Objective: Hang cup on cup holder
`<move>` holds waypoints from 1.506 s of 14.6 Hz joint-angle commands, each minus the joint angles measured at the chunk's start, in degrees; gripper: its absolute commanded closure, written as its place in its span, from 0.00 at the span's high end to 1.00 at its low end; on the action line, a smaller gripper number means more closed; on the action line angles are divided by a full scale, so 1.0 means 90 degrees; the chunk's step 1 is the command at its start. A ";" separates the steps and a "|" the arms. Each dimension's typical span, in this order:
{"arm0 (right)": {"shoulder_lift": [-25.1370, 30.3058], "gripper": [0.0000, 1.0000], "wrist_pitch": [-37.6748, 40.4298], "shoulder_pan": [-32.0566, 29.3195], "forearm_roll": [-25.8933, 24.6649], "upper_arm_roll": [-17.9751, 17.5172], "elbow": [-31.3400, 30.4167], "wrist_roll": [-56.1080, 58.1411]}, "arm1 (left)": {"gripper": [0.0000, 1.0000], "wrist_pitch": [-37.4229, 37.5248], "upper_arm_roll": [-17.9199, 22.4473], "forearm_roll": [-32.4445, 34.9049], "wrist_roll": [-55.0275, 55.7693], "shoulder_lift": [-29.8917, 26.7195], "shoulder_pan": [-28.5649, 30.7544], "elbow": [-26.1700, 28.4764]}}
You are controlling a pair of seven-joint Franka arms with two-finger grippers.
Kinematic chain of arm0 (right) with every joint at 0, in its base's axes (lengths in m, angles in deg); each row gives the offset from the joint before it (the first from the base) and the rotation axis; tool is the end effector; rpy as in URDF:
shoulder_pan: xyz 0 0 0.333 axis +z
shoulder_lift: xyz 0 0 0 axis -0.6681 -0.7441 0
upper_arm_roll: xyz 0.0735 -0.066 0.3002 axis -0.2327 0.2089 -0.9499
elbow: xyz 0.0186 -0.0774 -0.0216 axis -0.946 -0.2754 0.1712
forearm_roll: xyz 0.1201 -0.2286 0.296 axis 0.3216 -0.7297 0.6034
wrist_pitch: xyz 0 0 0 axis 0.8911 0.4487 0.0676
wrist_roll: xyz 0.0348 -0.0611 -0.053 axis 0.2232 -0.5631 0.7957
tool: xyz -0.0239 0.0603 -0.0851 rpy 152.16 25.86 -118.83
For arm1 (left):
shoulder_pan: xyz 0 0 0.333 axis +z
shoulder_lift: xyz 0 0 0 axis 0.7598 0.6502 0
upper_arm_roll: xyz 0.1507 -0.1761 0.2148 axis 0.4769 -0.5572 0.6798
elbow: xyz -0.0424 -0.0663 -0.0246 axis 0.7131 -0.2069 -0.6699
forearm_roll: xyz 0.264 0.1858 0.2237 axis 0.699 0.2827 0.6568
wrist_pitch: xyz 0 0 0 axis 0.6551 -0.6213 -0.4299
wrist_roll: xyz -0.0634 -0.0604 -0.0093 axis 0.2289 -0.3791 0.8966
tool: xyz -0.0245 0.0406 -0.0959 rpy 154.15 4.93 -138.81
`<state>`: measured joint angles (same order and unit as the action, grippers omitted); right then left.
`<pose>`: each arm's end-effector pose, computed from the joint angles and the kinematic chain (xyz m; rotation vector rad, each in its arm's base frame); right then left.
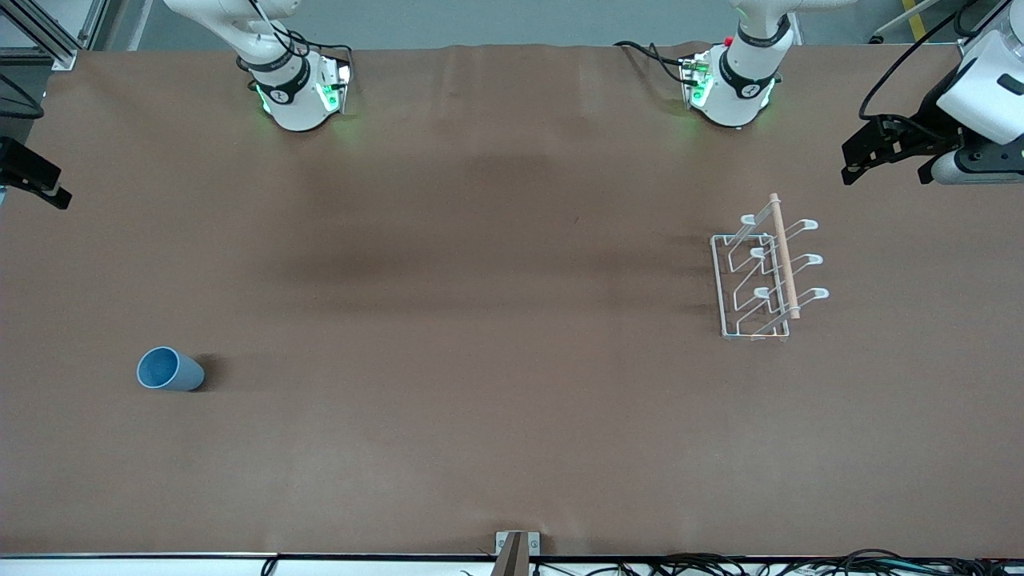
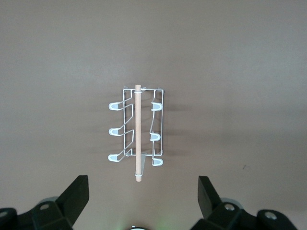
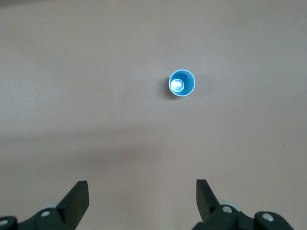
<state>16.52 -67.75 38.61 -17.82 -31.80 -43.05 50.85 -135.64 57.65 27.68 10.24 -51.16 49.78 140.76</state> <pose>0.5491 -0.0461 0.6802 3.1272 -0.1163 0.0496 0.5194 -0.0766 0.6610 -3.1364 0.0112 -0.0084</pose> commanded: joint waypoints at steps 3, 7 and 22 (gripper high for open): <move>-0.0239 0.99 -0.0708 -0.0598 0.0082 -0.0056 -0.0538 0.0430 | 1.00 0.0103 -0.0013 -0.0102 -0.0118 0.0004 0.0060 -0.0111; -0.1312 0.99 -0.1763 -0.0959 0.0082 -0.0056 -0.0598 0.1114 | 1.00 0.0142 -0.0013 -0.0102 -0.0118 0.0014 0.0050 -0.0179; -0.3795 0.85 -0.3717 -0.1341 0.0208 -0.0095 -0.0715 0.1359 | 1.00 0.0191 -0.0013 -0.0092 -0.0108 0.0043 0.0041 -0.0180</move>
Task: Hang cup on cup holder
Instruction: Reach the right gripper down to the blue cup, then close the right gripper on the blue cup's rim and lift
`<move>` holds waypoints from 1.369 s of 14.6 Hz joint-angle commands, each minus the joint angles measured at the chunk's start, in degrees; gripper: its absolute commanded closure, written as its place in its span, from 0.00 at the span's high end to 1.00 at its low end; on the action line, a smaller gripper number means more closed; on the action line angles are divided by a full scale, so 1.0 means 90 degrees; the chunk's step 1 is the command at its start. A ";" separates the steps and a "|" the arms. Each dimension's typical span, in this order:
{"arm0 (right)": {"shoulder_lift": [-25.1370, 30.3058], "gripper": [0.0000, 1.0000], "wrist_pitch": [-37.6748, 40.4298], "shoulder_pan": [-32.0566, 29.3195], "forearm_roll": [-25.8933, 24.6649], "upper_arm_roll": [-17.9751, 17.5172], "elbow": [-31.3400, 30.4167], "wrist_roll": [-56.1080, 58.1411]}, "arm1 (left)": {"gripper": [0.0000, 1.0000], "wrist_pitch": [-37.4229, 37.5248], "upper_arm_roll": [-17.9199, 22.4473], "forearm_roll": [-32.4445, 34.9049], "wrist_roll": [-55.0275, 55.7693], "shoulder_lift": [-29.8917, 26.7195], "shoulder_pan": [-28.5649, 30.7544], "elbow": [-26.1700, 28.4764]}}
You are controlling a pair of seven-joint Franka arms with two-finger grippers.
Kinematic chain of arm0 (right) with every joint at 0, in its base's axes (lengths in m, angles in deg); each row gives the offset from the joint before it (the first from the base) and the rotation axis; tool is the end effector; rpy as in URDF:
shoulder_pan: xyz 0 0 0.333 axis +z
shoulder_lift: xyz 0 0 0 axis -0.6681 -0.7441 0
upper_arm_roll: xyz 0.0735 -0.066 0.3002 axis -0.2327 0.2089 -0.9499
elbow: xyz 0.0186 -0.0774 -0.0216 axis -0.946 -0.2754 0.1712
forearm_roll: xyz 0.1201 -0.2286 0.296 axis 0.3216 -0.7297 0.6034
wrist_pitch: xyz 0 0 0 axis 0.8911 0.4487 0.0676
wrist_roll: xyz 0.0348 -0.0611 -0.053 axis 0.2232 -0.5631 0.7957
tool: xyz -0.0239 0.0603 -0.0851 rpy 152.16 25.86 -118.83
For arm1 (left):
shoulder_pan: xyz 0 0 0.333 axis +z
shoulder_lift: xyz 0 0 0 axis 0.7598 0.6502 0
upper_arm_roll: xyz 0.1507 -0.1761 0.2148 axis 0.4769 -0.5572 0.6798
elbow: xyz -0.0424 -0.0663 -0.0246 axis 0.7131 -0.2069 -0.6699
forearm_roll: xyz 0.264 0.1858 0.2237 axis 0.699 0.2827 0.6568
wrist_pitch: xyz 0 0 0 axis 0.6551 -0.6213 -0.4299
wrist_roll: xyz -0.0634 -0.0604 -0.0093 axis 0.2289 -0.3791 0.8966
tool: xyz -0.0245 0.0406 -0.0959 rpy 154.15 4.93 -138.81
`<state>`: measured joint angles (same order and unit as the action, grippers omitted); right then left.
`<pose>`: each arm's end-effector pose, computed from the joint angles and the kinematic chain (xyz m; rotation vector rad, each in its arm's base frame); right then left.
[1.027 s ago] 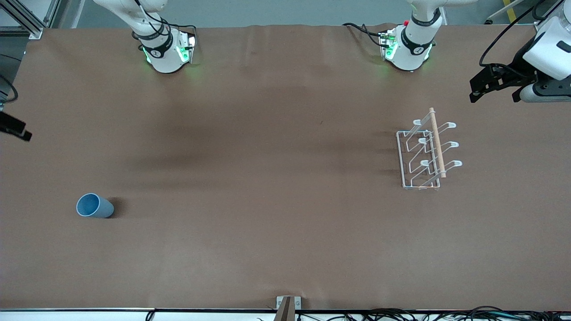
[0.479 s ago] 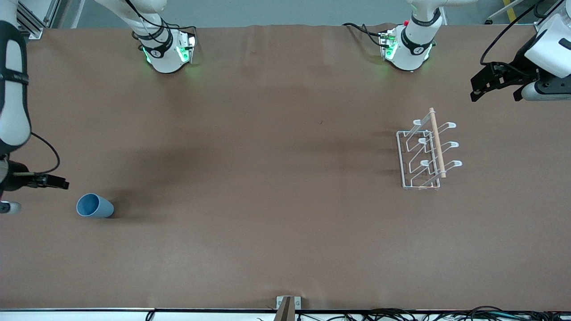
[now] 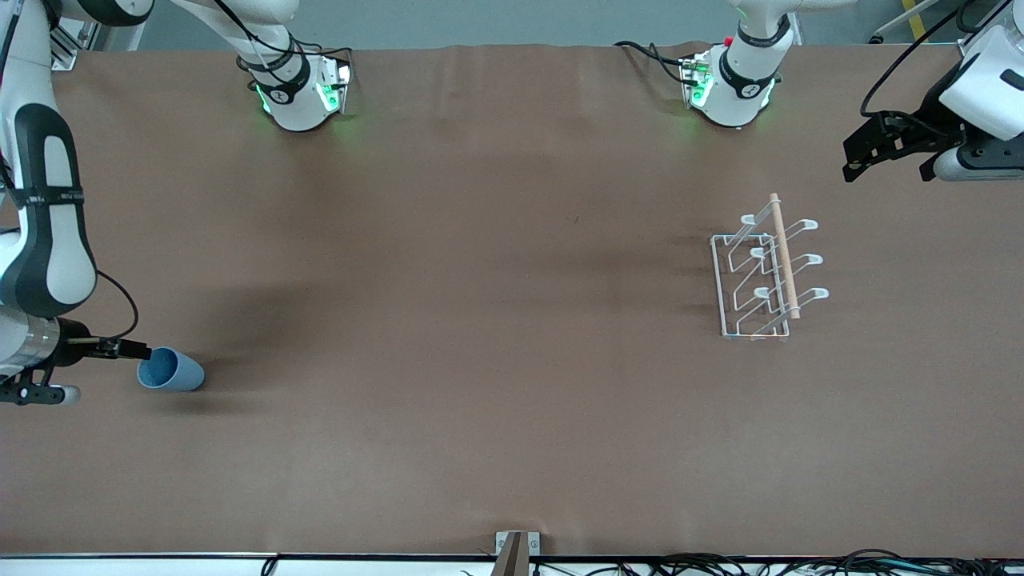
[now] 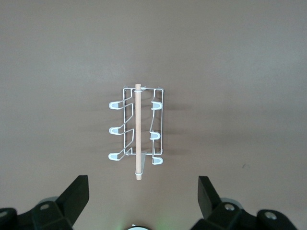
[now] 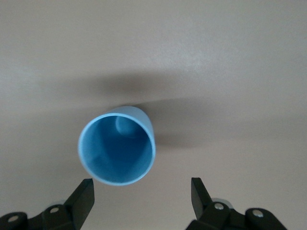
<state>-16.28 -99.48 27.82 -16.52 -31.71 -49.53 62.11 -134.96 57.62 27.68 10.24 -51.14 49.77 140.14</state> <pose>0.6712 -0.1835 0.3054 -3.1159 0.1071 0.1519 0.5181 -0.0768 0.6648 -3.1362 0.0123 -0.0062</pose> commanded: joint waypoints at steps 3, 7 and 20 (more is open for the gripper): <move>-0.0336 0.80 -0.0387 -0.0191 0.0249 -0.0115 0.0016 0.0118 | 1.00 0.0115 -0.0010 -0.0092 -0.0118 0.0040 0.0051 -0.0111; -0.0550 0.70 -0.0777 -0.0182 0.0397 -0.0115 0.0025 0.0118 | 1.00 0.0115 -0.0019 -0.0082 -0.0108 0.0040 0.0032 -0.0121; 0.0130 0.01 0.0019 -0.0045 0.0397 -0.0183 0.0016 0.0167 | 1.00 0.0115 -0.0029 -0.0082 -0.0040 0.0069 -0.0056 -0.0141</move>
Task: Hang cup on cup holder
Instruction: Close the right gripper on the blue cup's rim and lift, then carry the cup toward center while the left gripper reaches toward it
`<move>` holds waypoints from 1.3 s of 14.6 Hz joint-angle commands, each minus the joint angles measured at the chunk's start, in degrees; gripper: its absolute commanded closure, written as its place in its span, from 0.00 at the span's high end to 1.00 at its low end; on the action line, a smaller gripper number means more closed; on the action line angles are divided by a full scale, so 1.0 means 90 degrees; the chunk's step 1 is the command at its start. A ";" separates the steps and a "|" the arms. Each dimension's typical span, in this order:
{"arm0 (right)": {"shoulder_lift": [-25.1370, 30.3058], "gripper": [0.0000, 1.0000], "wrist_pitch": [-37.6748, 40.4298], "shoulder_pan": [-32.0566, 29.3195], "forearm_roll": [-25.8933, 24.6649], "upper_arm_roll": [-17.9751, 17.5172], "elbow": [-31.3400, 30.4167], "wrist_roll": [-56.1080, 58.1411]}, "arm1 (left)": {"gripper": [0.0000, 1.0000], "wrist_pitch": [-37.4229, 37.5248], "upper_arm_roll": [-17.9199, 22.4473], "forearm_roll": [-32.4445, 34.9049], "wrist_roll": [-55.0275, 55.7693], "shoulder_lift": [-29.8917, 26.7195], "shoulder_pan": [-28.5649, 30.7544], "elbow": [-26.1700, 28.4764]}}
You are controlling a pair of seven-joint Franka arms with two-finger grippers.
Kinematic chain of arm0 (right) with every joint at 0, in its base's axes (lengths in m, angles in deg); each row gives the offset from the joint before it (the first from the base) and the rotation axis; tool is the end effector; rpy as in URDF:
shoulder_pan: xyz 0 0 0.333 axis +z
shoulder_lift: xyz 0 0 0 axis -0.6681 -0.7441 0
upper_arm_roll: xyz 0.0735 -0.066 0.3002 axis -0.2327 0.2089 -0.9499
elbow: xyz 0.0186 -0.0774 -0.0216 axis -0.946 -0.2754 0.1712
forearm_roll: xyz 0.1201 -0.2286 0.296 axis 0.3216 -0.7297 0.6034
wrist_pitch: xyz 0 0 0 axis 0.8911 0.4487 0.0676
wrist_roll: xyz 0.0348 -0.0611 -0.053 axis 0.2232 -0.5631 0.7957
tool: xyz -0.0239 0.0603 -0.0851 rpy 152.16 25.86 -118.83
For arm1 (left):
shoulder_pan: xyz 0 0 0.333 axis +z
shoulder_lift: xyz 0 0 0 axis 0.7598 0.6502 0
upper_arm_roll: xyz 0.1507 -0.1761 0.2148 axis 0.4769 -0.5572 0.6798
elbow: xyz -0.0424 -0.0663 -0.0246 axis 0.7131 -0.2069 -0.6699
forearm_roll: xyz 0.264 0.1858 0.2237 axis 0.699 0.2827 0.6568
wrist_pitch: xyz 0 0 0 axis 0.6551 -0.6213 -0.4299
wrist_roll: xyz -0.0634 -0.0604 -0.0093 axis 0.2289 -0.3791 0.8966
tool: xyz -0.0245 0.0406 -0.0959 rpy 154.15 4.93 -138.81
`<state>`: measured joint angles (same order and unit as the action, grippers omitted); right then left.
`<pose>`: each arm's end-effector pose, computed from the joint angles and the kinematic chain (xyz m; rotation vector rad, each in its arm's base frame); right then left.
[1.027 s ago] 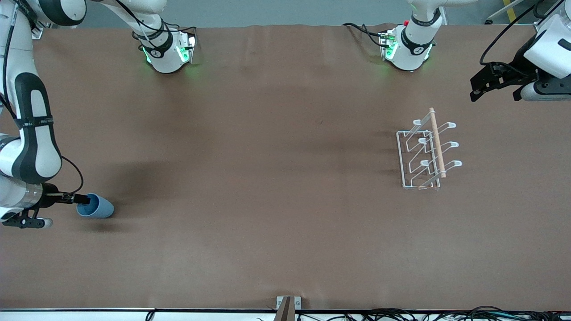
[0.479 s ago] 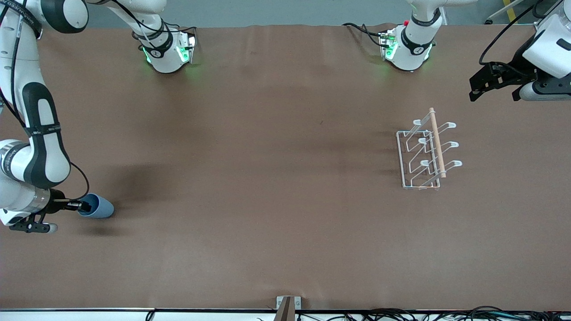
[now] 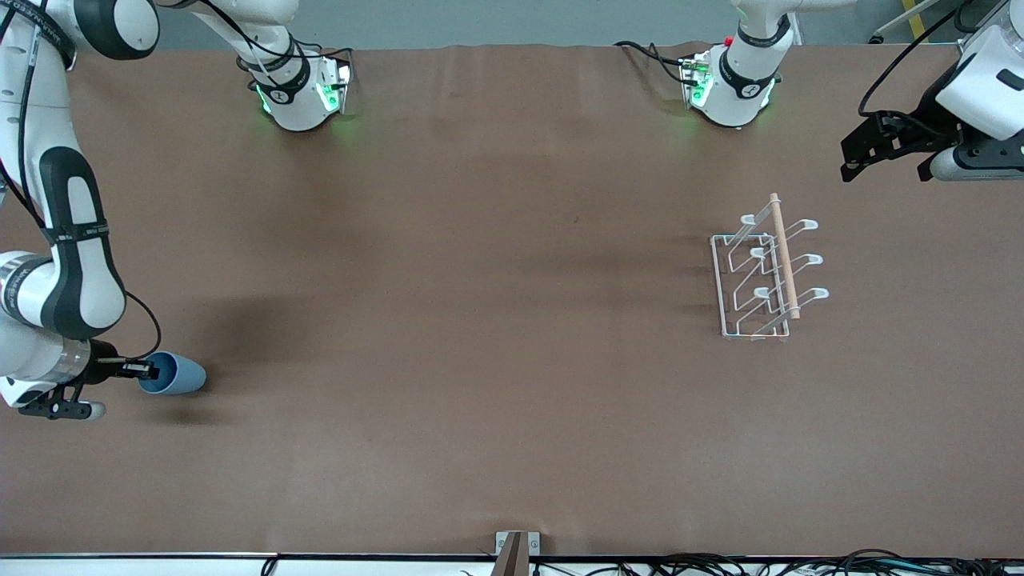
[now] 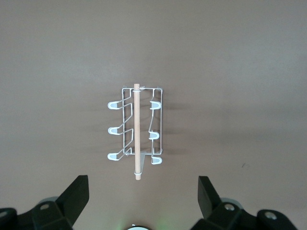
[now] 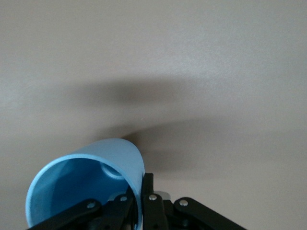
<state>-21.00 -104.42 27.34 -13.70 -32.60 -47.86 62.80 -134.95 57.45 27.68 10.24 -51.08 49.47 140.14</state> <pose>0.6856 -0.1815 0.2674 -3.0774 0.1203 0.0825 0.5178 -0.0811 0.6642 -3.1359 0.0252 -0.0044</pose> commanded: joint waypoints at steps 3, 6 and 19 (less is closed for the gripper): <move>0.1242 0.00 0.1330 0.0126 0.0141 -0.0425 -0.0179 0.0002 | 1.00 0.0104 -0.0020 -0.0111 -0.0117 0.0073 -0.0022 -0.0160; 0.1691 0.00 0.2034 0.0136 0.1426 -0.0582 -0.0305 0.0022 | 1.00 0.0104 -0.0020 -0.0277 -0.0128 0.0151 -0.0041 -0.0316; 0.2903 0.00 0.2172 0.1452 0.6944 -0.0631 -0.2679 0.0616 | 1.00 -0.0334 -0.2030 -0.0824 -0.0196 0.0620 -0.0432 -0.0736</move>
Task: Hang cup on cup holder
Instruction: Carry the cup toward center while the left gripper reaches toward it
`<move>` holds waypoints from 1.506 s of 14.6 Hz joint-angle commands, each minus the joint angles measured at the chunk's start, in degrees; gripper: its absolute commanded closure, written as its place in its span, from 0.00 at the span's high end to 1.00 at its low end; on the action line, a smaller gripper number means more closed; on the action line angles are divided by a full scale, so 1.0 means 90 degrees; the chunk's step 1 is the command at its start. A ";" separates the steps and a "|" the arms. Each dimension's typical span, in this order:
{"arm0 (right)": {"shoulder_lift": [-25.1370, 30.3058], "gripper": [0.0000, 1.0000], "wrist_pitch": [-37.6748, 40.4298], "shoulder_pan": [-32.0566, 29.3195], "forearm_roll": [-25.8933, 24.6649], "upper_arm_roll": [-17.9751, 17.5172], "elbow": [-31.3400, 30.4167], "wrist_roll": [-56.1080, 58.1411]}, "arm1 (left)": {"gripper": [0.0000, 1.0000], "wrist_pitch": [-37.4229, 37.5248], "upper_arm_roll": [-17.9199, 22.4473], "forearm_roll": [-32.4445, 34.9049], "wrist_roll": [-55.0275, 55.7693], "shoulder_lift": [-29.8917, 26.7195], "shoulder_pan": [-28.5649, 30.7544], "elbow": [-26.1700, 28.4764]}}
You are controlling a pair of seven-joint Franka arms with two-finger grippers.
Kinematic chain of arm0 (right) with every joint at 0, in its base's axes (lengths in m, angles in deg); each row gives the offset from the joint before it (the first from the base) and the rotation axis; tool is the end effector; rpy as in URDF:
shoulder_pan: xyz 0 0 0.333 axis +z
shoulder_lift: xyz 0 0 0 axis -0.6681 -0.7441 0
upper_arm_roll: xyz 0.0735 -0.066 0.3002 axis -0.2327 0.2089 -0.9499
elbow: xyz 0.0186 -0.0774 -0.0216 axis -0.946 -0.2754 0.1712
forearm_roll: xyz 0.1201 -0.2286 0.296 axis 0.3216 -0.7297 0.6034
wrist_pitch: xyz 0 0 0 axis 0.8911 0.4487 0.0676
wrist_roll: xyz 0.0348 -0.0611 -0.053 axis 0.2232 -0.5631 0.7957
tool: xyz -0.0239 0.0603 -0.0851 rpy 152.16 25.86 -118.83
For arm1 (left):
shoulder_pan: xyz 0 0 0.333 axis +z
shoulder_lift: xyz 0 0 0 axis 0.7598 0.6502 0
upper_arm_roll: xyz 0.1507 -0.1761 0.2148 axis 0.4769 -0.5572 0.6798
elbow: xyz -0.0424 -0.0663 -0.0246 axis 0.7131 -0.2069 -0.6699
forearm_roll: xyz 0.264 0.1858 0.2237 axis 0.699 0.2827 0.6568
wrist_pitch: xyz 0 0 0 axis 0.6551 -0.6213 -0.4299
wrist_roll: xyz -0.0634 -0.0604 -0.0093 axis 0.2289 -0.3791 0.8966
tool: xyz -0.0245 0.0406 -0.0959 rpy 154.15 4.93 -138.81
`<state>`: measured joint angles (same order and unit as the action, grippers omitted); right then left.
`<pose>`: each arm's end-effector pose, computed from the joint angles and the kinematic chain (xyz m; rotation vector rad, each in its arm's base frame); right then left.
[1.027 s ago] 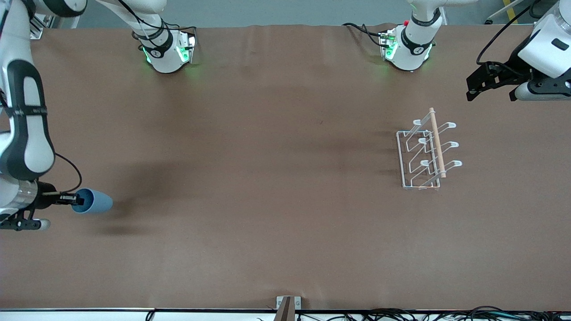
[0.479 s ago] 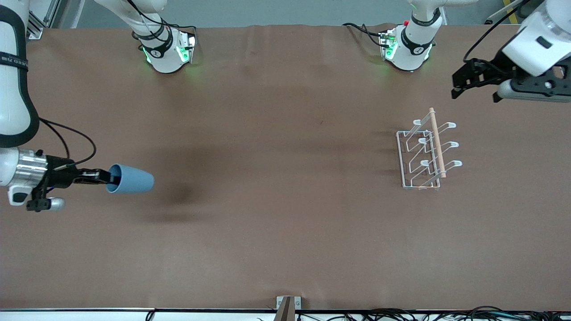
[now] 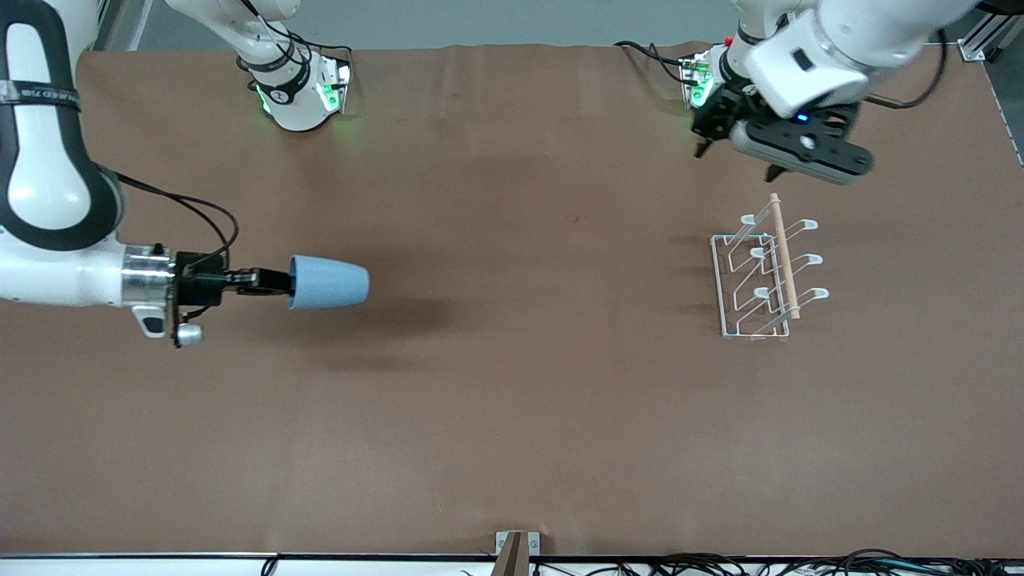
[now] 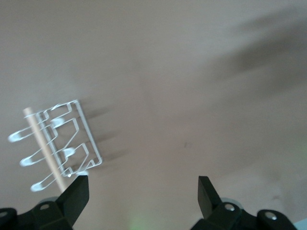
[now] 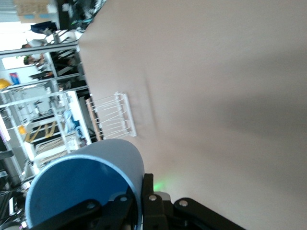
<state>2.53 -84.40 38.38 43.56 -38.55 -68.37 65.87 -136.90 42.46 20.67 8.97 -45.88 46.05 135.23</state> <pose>0.6022 0.0939 0.3994 -2.0768 0.1145 0.2362 0.4905 -0.2614 0.6606 2.9516 -0.5499 -0.0097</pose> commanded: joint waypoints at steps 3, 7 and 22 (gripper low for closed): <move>0.0288 0.00 0.0016 0.0519 0.1250 0.0020 -0.0430 0.0365 | 1.00 -0.0489 -0.0843 -0.0035 -0.0094 0.0197 -0.0121 -0.0473; 0.0308 0.00 0.0133 0.0948 0.1339 0.0030 -0.0391 0.0355 | 1.00 -0.1073 -0.1127 -0.0026 -0.0816 0.0626 -0.0607 -0.0698; 0.0259 0.02 0.0143 0.1702 0.1251 0.0039 0.0400 0.0277 | 1.00 -0.3047 -0.1089 0.0804 -0.2486 0.2092 -0.1918 -0.0933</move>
<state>3.91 -83.22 52.66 54.35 -38.74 -64.74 68.02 -162.70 32.61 26.71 -11.78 -29.35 29.56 129.31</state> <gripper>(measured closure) 0.952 0.000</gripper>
